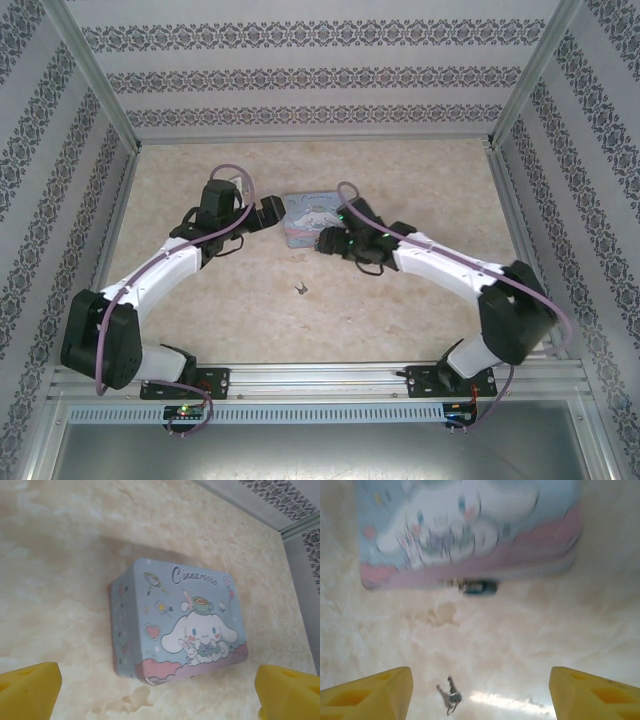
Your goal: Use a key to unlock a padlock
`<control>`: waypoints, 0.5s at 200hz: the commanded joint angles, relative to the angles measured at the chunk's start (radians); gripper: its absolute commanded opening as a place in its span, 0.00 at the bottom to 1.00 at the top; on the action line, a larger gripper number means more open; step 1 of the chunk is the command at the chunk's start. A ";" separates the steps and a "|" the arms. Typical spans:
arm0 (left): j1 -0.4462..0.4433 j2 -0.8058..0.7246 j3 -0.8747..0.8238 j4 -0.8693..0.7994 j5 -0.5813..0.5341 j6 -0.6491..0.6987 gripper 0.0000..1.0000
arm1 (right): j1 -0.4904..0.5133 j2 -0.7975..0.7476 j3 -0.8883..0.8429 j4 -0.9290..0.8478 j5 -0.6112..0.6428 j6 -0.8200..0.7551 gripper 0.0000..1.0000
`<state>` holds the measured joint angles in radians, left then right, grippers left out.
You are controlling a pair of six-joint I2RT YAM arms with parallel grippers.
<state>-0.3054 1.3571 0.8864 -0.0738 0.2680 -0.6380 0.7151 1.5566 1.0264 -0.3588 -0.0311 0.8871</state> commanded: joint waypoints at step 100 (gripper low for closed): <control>0.024 -0.093 -0.058 -0.013 -0.076 -0.049 0.99 | 0.171 0.203 0.076 -0.015 0.013 0.355 0.45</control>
<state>-0.2985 1.2797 0.8433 -0.0746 0.2085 -0.6674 0.8665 1.7317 1.0645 -0.3588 -0.0387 1.2026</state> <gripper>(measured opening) 0.993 0.456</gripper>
